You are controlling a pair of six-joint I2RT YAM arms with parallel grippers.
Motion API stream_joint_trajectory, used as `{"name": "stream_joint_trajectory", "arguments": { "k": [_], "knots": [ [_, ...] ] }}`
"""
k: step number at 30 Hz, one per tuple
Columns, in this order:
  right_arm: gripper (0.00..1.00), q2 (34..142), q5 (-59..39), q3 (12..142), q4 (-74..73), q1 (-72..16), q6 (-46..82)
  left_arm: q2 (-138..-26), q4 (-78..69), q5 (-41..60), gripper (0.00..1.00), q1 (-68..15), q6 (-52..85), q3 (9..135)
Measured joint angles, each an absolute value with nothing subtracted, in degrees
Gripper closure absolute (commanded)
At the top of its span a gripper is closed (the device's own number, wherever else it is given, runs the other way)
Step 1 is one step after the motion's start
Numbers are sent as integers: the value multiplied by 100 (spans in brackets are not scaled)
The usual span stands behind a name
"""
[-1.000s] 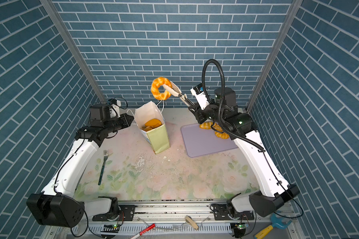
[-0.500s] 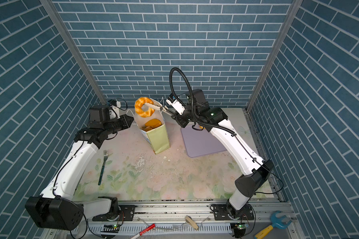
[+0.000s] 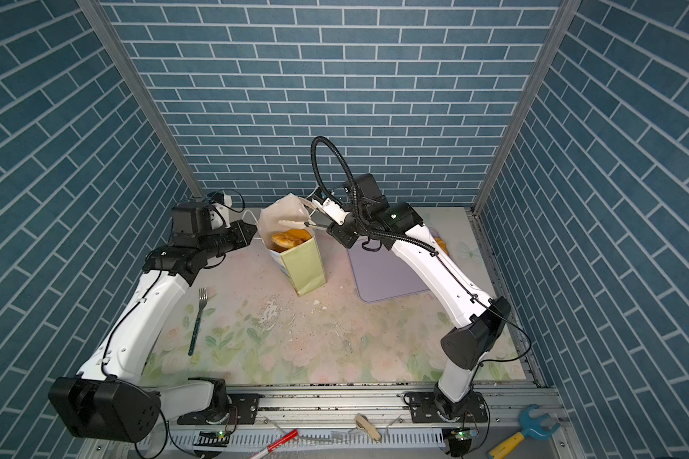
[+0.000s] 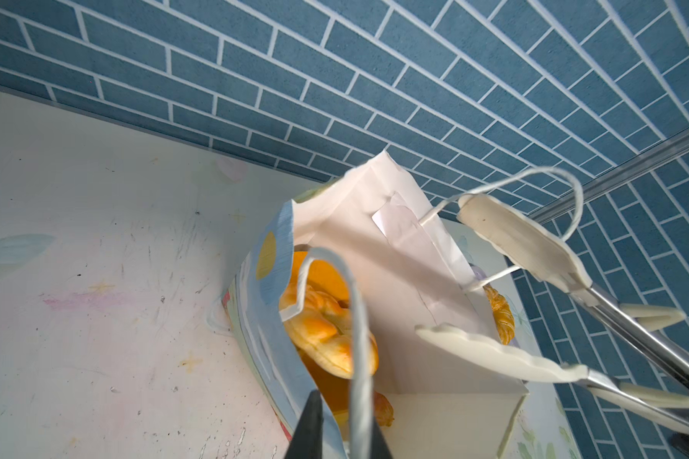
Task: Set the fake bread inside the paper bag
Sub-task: 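Open the tongs with the right gripper to drop the donut into the bag, then move the open tongs back over the tray with the right gripper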
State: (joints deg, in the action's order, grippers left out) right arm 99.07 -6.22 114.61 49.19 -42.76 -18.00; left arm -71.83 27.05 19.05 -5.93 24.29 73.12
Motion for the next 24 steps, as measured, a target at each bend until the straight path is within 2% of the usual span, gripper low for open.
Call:
{"name": "stream_joint_trajectory", "arguments": {
  "k": [6,13,24],
  "knots": [
    [57,9745,-467,11367,4676,-4276,-1793,-7183,2705,1890,85,-593,2453,7312],
    [57,8853,49,10787,4064,-4075,-1686,-7183,2705,1868,84,-593,2460,7312],
    [57,8079,631,9463,3872,-2294,-856,-7229,2707,1870,84,-593,2453,7317]
  ]
}}
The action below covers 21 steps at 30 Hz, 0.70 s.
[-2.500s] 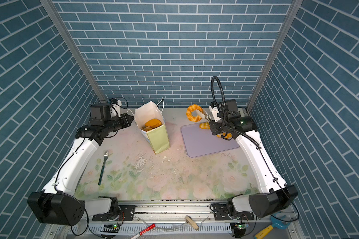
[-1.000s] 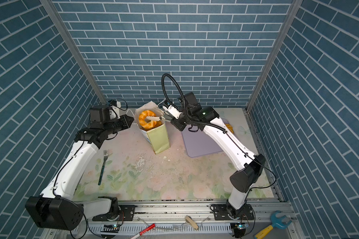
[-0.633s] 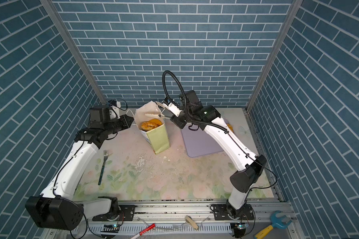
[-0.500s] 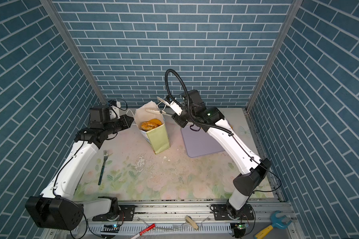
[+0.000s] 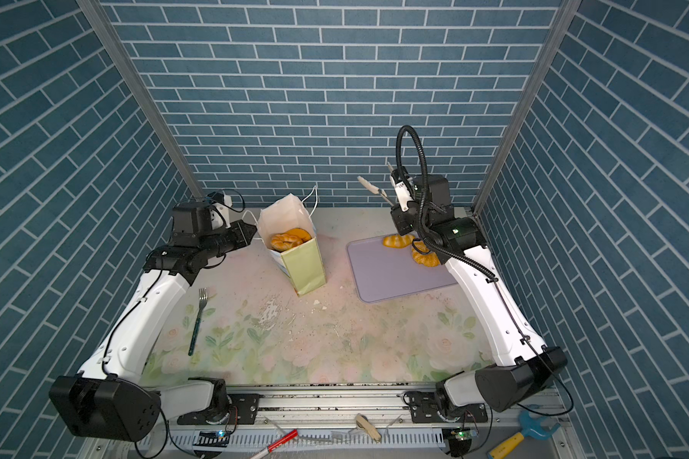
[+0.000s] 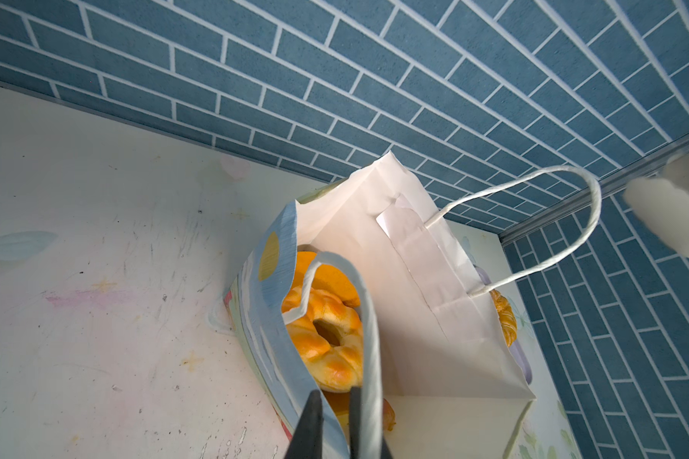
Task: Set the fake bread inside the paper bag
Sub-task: 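Move the open tongs back over the tray with the right gripper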
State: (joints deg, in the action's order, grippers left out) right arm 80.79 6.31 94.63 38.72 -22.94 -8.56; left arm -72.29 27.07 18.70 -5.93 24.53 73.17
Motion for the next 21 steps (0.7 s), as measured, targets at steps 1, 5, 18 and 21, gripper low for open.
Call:
{"name": "stream_joint_trajectory", "arguments": {
  "k": [1,5,18,21],
  "knots": [
    [57,8088,633,9319,3905,-2121,-757,-7249,2709,1870,84,-593,2453,7325],
    [57,8156,578,8825,4049,-1575,-416,-7334,2709,1870,84,-593,2440,7338],
    [58,9168,539,8545,4512,-956,169,-7367,2746,1870,84,-593,2331,7404],
    [58,9365,541,8545,4724,-864,283,-7365,2770,1868,84,-593,2311,7404]
  ]
}}
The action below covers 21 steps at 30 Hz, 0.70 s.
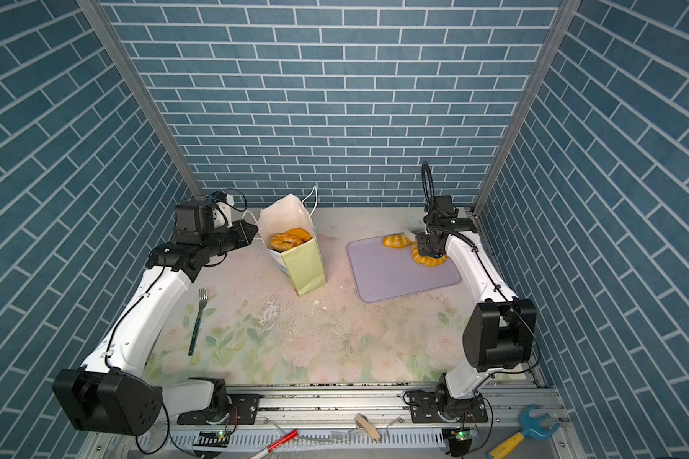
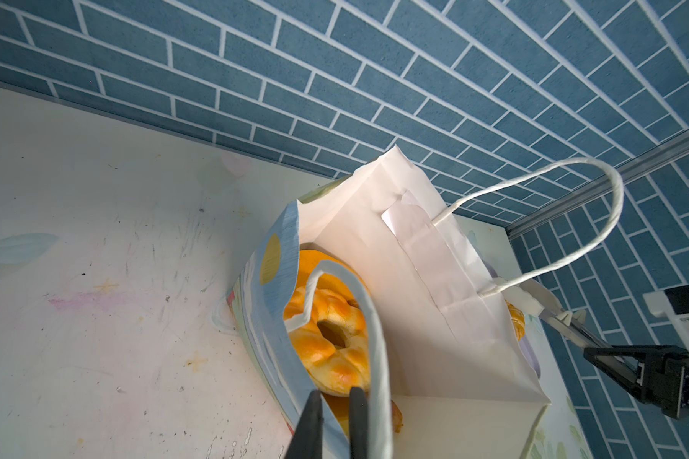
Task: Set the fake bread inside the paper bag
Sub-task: 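Move the open tongs back over the tray with the right gripper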
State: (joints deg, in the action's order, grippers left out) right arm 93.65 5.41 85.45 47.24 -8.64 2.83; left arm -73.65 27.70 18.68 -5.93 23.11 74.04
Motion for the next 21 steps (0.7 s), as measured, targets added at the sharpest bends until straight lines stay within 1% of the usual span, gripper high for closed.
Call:
{"name": "stream_joint_trajectory", "arguments": {
  "k": [21],
  "knots": [
    [60,9736,403,8547,5459,-810,318,-7363,2797,1868,84,-593,2296,7404]
  ]
}}
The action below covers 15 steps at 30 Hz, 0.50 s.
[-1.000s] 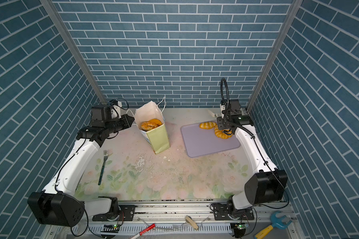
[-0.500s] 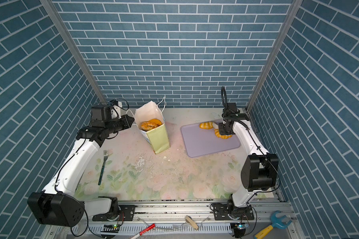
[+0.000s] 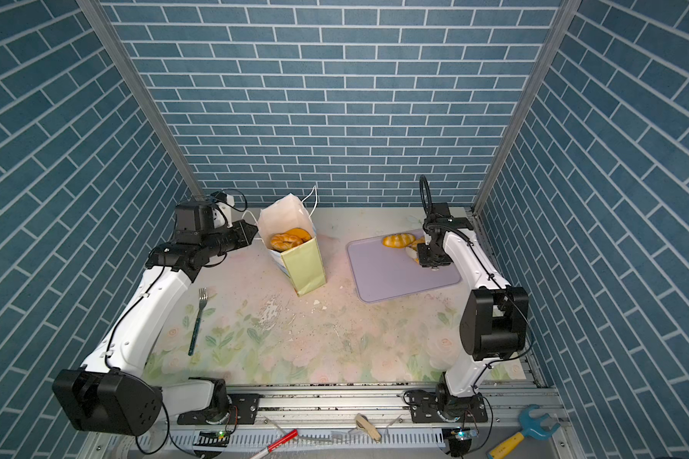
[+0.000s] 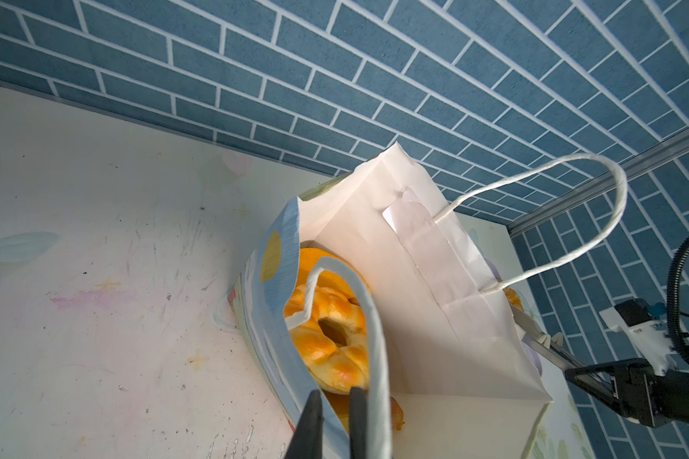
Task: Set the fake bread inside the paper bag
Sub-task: 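Lower the tongs onto the large yellow ring bun and pinch its rim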
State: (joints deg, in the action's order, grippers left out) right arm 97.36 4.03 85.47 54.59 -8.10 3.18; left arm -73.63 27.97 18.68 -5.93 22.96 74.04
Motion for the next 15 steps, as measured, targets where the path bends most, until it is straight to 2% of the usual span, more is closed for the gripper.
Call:
{"name": "stream_joint_trajectory", "arguments": {
  "k": [8,15],
  "knots": [
    [60,9926,349,8576,5459,-812,252,-7363,2788,1872,84,-593,2355,7404],
    [68,10114,429,8698,5577,-816,207,-7363,2788,1868,84,-593,2357,7404]
  ]
}}
